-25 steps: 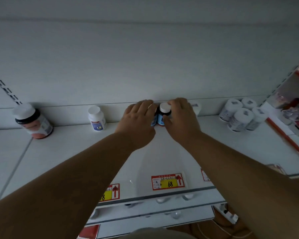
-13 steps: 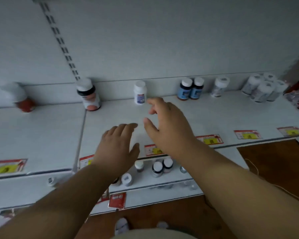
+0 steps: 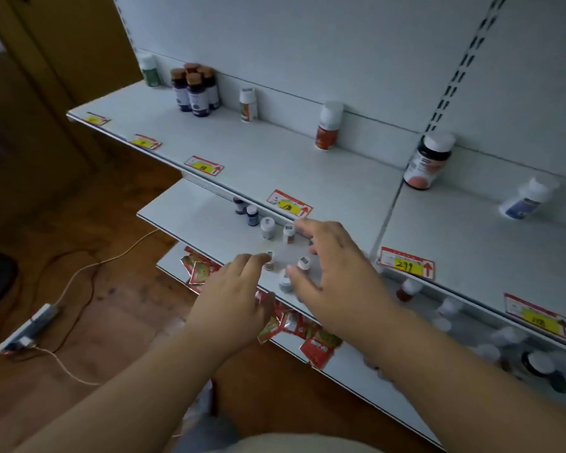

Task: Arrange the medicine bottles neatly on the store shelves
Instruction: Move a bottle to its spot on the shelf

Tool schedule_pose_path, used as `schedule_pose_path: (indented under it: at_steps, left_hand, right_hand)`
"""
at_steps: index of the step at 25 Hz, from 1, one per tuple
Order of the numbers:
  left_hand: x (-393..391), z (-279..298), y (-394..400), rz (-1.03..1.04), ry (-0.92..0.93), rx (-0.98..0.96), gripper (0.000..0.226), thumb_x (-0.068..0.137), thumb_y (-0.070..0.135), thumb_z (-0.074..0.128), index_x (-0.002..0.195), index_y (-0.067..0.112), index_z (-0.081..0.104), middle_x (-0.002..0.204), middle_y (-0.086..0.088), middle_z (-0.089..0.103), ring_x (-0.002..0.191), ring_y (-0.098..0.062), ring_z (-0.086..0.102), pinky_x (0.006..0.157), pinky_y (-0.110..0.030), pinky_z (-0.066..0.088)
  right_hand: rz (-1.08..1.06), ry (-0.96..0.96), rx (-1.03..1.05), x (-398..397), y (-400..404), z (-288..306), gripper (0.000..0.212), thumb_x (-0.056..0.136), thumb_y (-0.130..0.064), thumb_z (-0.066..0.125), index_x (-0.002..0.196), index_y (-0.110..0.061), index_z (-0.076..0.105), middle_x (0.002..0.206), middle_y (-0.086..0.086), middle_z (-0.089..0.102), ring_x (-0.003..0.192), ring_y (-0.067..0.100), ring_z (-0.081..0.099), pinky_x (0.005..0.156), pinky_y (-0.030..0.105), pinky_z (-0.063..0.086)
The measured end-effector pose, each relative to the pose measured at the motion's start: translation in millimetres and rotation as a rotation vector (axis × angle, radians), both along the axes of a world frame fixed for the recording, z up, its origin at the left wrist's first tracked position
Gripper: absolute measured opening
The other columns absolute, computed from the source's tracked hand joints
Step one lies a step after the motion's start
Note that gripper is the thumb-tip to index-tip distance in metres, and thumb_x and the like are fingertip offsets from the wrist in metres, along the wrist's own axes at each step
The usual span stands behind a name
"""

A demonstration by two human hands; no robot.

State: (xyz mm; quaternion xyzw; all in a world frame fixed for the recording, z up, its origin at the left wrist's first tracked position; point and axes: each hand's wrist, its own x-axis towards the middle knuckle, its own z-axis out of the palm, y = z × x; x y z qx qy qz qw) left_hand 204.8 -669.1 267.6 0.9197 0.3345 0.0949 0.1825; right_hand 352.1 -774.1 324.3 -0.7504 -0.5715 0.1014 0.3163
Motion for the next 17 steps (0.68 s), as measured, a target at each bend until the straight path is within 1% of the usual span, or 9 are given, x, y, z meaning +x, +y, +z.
schedule_pose_path:
  at_steps: [3, 5, 7, 9, 12, 14, 17]
  left_hand:
    - [-47, -21, 70, 0.011, -0.023, -0.023, 0.064, 0.087, 0.040, 0.062, 0.144, 0.031, 0.034, 0.141, 0.002, 0.047, 0.127, -0.022, 0.046, 0.104, -0.039, 0.042]
    - [-77, -34, 125, 0.027, -0.029, -0.047, 0.062, 0.089, 0.042, 0.060, 0.145, 0.033, 0.034, 0.143, 0.003, 0.045, 0.129, -0.022, 0.045, 0.106, -0.038, 0.040]
    - [-101, -43, 176, 0.059, -0.033, -0.024, 0.058, 0.092, 0.043, 0.057, 0.145, 0.033, 0.036, 0.142, 0.004, 0.046, 0.129, -0.021, 0.046, 0.104, -0.036, 0.040]
    - [-115, -49, 215, 0.085, -0.062, -0.048, 0.054, 0.093, 0.042, 0.056, 0.143, 0.031, 0.039, 0.139, 0.003, 0.049, 0.127, -0.022, 0.047, 0.103, -0.036, 0.040]
    - [-112, -70, 262, 0.137, -0.098, -0.154, 0.051, 0.094, 0.040, 0.055, 0.142, 0.030, 0.042, 0.137, 0.002, 0.051, 0.125, -0.022, 0.048, 0.101, -0.037, 0.040]
    - [-95, -94, 287, 0.162, -0.129, -0.215, 0.050, 0.094, 0.041, 0.054, 0.141, 0.029, 0.043, 0.136, 0.001, 0.053, 0.124, -0.021, 0.050, 0.099, -0.036, 0.042]
    - [-69, -141, 320, 0.264, -0.192, -0.254, 0.050, 0.094, 0.042, 0.053, 0.141, 0.028, 0.043, 0.136, 0.001, 0.053, 0.124, -0.021, 0.050, 0.098, -0.035, 0.042]
  right_hand:
    - [-0.013, -0.040, -0.020, -46, 70, -19, 0.051, 0.094, -0.037, 0.058, 0.141, -0.030, 0.039, 0.135, -0.012, 0.039, 0.119, 0.002, 0.043, 0.094, 0.020, 0.043]
    - [-0.059, 0.019, -0.057, -80, 124, -31, 0.049, 0.095, -0.038, 0.057, 0.140, -0.032, 0.038, 0.134, -0.013, 0.039, 0.122, 0.004, 0.043, 0.094, 0.024, 0.045]
    - [-0.056, 0.066, -0.121, -107, 176, -41, 0.048, 0.095, -0.040, 0.056, 0.139, -0.035, 0.037, 0.134, -0.014, 0.038, 0.122, 0.003, 0.043, 0.095, 0.026, 0.048]
    - [-0.054, 0.068, -0.159, -122, 218, -50, 0.046, 0.096, -0.040, 0.055, 0.137, -0.034, 0.038, 0.133, -0.013, 0.039, 0.121, 0.003, 0.044, 0.093, 0.024, 0.049]
    - [-0.091, 0.073, -0.220, -120, 271, -72, 0.043, 0.095, -0.038, 0.057, 0.136, -0.032, 0.041, 0.131, -0.010, 0.043, 0.118, 0.003, 0.046, 0.085, 0.014, 0.045]
    - [-0.139, 0.091, -0.294, -104, 306, -99, 0.043, 0.095, -0.038, 0.057, 0.135, -0.034, 0.041, 0.132, -0.010, 0.044, 0.117, 0.003, 0.048, 0.085, 0.015, 0.044]
    - [-0.146, 0.153, -0.307, -73, 353, -154, 0.041, 0.095, -0.036, 0.059, 0.133, -0.035, 0.042, 0.131, -0.011, 0.045, 0.115, 0.004, 0.050, 0.085, 0.019, 0.044]
